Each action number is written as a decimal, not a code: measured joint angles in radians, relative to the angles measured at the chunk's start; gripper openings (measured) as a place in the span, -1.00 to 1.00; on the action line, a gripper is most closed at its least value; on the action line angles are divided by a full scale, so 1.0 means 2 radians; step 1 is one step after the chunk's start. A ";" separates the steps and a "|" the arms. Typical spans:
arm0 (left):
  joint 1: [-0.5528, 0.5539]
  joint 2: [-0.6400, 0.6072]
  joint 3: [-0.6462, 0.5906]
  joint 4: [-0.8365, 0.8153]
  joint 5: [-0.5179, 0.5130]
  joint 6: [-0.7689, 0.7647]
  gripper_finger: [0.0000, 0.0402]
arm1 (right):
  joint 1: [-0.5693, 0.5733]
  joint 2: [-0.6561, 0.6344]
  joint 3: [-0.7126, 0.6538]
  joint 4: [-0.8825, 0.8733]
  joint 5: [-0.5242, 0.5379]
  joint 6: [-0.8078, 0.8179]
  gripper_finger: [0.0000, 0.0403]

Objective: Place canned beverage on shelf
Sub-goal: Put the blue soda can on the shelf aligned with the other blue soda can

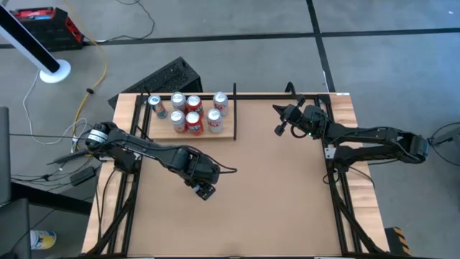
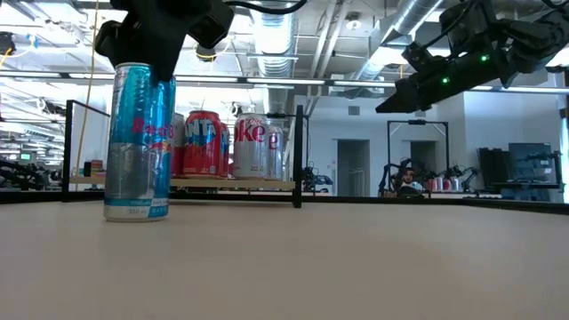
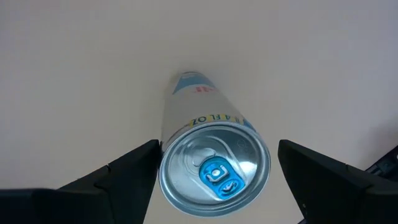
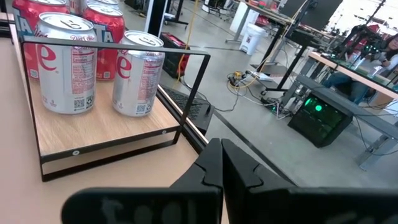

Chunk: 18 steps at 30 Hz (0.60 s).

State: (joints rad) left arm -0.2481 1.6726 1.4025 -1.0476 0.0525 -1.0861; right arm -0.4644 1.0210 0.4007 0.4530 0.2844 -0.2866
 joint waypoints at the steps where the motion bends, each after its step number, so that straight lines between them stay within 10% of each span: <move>1: 0.000 0.000 0.000 -0.002 0.003 0.000 0.52 | 0.000 0.000 0.000 0.000 0.000 0.000 -0.90; 18: 0.021 -0.001 0.004 -0.014 0.014 0.079 0.12 | 0.000 0.000 0.000 0.000 0.000 -0.001 -0.90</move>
State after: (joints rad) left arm -0.2070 1.6711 1.4113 -1.0758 0.0796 -0.9287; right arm -0.4644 1.0208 0.4006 0.4530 0.2844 -0.2878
